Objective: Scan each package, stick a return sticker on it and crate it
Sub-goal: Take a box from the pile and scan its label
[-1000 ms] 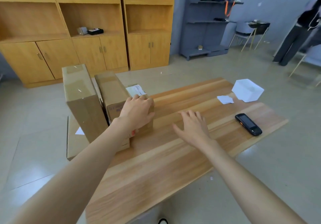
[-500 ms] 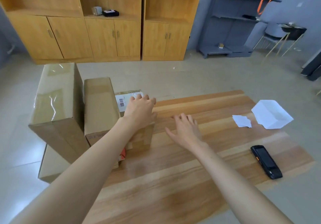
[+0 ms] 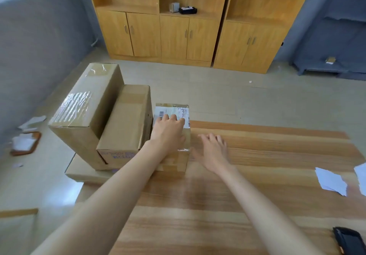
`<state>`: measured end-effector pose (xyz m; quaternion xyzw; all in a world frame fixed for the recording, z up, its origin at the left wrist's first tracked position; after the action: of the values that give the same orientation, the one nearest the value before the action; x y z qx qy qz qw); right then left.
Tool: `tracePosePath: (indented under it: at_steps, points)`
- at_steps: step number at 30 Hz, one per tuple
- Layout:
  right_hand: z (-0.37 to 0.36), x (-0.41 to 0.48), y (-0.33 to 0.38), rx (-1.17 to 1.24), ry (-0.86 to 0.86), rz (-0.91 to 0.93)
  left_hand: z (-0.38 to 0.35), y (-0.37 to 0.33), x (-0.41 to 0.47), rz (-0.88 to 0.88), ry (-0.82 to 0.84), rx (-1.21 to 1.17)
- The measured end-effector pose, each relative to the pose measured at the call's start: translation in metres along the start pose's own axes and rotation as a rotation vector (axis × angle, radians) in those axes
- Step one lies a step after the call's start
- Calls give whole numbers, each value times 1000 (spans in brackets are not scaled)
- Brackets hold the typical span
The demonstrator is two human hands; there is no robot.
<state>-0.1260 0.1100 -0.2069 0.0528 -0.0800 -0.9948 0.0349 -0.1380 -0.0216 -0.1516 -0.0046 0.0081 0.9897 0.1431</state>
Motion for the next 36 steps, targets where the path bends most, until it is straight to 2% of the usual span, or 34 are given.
tracePosePath:
  at_steps: [7, 13, 19, 26, 36]
  points:
    - [8, 25, -16, 82, 12, 57, 1, -17, 3, 186, -61, -28]
    - [8, 39, -19, 250, 31, 0, 4, -21, 4, 330, -139, -109]
    - [-2, 49, -12, 312, 49, -41, -5, -4, 9, 363, -138, -118]
    - [-29, 58, -7, 289, 138, -90, -49, 9, 15, 380, -8, -197]
    - [-45, 70, -3, 334, 171, -105, -68, 21, 20, 404, 32, -248]
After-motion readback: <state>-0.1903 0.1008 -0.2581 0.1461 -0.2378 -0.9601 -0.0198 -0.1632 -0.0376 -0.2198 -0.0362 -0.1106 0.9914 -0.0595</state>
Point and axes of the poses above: each hand's wrist, its own x-axis towards the middle knuckle, its own z-axis out of the back of the hand, y = z × x, the point moved 6 cm from there along x, towards the middle knuckle, and after that the axes turned 7 degrees about -z, right-handed, at the moved point
